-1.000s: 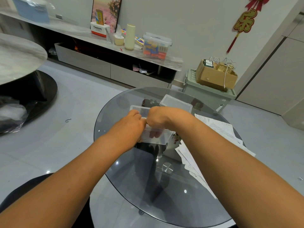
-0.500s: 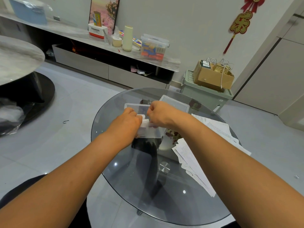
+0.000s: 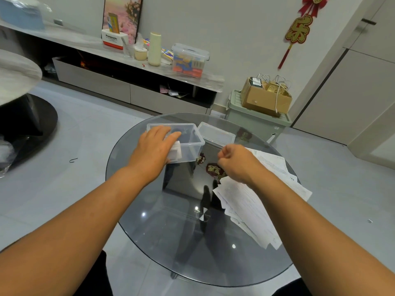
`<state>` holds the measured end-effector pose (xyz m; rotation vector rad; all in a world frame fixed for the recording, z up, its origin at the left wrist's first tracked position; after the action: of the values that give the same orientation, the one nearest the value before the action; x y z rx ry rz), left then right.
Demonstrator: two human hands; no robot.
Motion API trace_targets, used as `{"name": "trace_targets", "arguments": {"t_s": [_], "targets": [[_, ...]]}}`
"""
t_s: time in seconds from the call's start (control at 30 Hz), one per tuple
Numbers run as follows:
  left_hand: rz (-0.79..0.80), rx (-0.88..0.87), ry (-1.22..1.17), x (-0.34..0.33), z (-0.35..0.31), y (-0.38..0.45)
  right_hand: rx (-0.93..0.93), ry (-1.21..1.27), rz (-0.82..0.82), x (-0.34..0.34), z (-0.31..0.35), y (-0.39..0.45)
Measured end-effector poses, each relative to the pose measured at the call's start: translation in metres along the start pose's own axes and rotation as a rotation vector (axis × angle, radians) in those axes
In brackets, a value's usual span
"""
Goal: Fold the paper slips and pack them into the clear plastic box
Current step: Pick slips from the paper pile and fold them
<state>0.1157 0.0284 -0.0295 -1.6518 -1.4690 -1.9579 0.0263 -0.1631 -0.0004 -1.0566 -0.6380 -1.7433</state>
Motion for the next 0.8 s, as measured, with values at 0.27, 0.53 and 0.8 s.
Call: {"name": "trace_targets", "arguments": {"t_s": [0.27, 0.53, 0.8], "targets": [[-0.085, 0.078, 0.119, 0.001, -0.011, -0.003, -0.057, -0.216, 0.126, -0.041, -0.051, -0.035], [0.054, -0.209, -0.337, -0.017, -0.106, -0.038, -0.026, -0.129, -0.133, -0.035, -0.065, -0.048], [0.313, -0.164, -0.547, -0.033, -0.120, -0.056, 0.090, -0.020, -0.267, -0.021, -0.067, -0.066]]}}
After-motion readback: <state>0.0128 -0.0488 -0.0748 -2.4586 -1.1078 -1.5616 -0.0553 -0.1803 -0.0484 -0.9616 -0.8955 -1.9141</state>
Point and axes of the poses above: each hand's wrist, its own y-axis towards the middle knuckle, its own x-axis out of the back of the hand, z = x × y, the point moved 9 cm from there along y, towards the middle knuckle, and after that the axes turned 7 degrees about -z, right-handed, at the moved point
